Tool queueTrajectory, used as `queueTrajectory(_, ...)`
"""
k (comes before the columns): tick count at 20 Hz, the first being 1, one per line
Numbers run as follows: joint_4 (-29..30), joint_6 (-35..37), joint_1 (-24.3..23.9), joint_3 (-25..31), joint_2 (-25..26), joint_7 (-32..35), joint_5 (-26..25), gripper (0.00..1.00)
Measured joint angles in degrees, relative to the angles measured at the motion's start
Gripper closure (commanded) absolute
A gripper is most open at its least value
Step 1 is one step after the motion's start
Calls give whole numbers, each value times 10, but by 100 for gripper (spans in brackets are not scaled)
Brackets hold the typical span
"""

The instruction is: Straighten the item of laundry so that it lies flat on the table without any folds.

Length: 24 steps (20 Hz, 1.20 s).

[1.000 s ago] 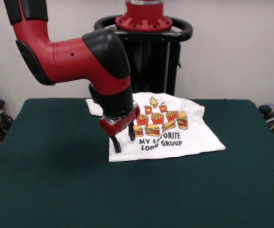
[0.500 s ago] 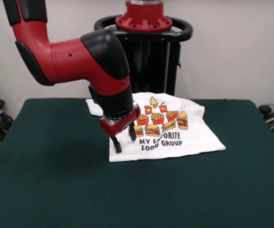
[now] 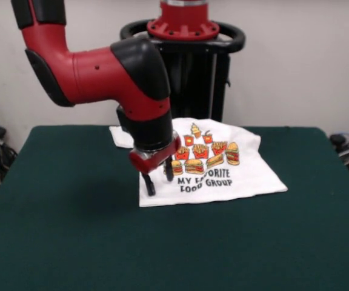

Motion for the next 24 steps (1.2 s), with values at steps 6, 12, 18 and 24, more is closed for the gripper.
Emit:
queueTrajectory(6,-1,-47,42,-41,-10,13,0,100)
queueTrajectory(12,6,-93,49,-57,-10,13,3,100)
queueTrajectory(18,7,-98,49,-60,-10,13,6,100)
queueTrajectory(24,8,-98,48,-59,-10,13,6,100)
